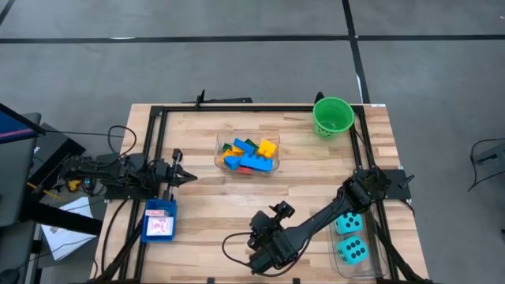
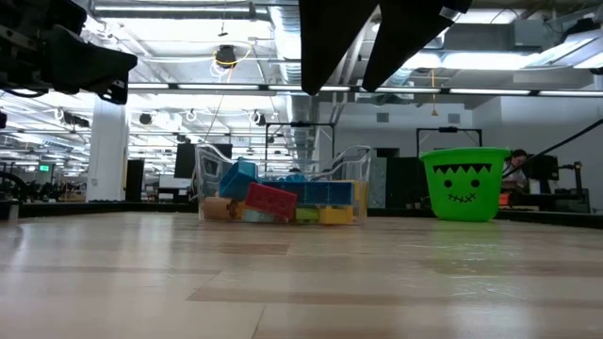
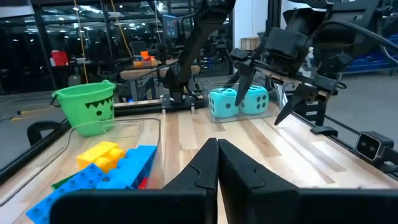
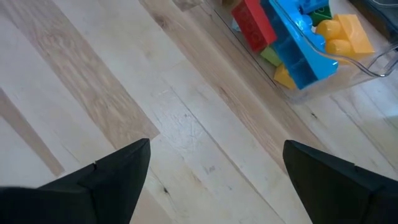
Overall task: Pick & Place Toys
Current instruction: Return to Home Position
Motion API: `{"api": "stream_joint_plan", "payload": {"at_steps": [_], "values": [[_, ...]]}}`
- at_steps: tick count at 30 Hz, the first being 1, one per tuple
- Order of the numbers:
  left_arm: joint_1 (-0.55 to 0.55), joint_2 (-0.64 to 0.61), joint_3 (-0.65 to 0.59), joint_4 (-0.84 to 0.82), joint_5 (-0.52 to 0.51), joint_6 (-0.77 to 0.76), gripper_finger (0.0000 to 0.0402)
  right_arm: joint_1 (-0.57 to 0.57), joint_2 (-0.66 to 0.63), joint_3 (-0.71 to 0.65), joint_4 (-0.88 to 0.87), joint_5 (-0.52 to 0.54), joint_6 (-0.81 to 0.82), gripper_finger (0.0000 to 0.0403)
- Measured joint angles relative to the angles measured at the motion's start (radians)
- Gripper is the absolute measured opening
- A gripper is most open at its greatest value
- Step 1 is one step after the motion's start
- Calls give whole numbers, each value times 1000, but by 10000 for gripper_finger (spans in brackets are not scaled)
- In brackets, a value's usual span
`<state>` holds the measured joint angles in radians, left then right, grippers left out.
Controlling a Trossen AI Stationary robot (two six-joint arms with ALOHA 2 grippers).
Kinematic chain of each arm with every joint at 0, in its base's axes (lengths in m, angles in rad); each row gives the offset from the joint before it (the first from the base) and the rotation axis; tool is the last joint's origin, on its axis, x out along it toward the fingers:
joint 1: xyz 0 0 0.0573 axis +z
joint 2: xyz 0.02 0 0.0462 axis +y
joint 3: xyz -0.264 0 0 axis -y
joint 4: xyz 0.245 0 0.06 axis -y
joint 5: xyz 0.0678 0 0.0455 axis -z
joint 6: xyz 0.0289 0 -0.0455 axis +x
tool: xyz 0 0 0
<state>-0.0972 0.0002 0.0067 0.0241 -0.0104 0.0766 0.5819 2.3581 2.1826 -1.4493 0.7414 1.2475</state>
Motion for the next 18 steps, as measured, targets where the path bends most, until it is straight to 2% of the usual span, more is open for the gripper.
{"api": "stream_joint_plan", "payload": {"at_steps": [10, 15, 18], "values": [[27, 8, 0, -3, -26, -31, 3, -3, 0, 10, 20, 22, -84, 359], [26, 44, 0, 16, -34, -55, 3, -38, 1, 50, 42, 50, -227, 359], [26, 70, 0, 65, -34, -55, 3, -70, 1, 84, 92, 70, -376, 359]]}}
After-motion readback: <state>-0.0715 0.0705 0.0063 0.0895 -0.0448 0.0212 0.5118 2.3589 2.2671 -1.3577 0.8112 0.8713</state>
